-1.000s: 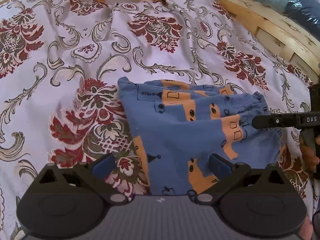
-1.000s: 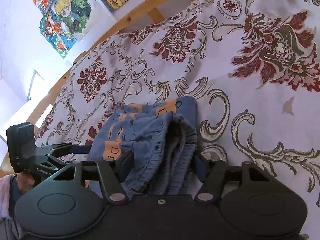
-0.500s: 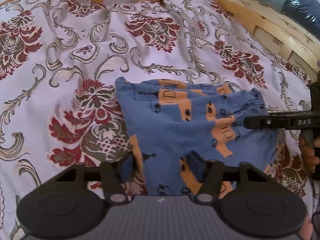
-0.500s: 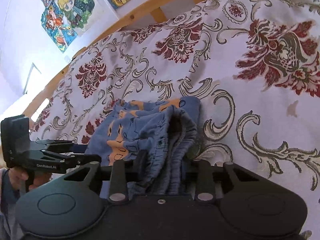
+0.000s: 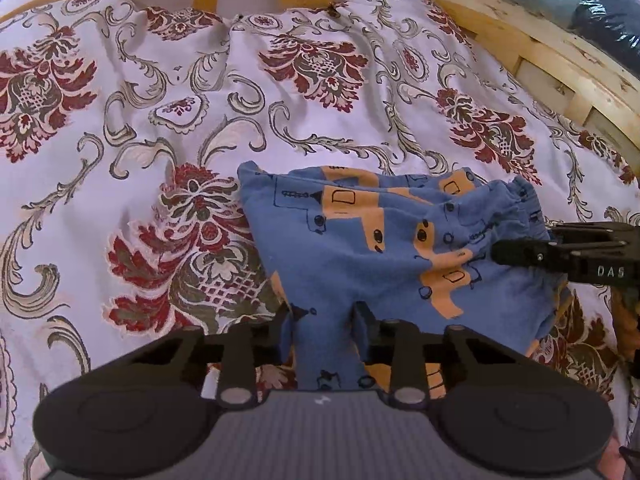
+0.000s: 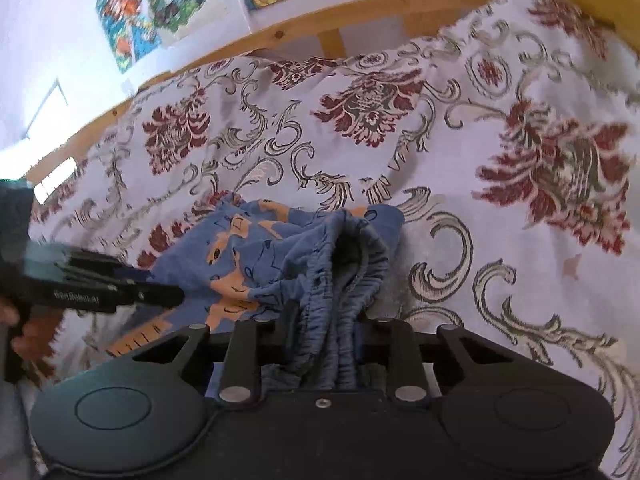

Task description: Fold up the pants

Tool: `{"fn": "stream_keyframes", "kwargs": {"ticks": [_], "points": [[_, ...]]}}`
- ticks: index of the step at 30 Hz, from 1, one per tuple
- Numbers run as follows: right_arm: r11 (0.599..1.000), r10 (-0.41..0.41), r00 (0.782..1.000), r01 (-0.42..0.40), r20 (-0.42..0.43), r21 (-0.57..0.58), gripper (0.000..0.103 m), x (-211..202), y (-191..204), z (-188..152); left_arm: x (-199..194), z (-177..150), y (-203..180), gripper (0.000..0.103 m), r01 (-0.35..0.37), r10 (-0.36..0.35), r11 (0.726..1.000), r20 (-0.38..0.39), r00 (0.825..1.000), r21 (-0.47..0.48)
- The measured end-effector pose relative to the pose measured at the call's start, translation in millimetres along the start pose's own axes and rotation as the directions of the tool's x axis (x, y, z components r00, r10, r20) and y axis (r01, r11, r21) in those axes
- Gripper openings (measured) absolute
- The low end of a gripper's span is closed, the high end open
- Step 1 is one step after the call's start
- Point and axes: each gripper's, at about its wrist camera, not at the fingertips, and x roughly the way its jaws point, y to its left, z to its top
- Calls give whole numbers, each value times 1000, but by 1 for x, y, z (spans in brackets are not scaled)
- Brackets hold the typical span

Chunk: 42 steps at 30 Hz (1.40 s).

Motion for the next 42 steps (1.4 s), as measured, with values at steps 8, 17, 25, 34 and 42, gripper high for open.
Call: {"fn": "stream_keyframes", "kwargs": {"ticks": [8, 17, 25, 34, 42], "points": [[997, -58, 998, 58, 6, -55, 27, 2, 10, -2, -1, -2, -10, 30, -45, 45, 998, 7, 999, 44], [970, -138, 986, 154, 99, -188, 24, -12, 43, -2, -11, 0, -16, 14, -58, 57, 998, 40, 998, 31], [903, -195, 949, 272, 247, -332, 23, -23, 77, -6, -29, 2, -28, 13, -99, 87, 991, 129, 988, 89], [840, -190, 910, 345, 369, -419, 23, 4, 95, 13, -34, 21, -24, 14, -229, 194, 966, 248, 949, 118], [870, -184, 908, 329, 377, -367, 23, 49, 79, 39, -14, 41, 6, 14, -257, 226, 963, 275, 935, 85]]}}
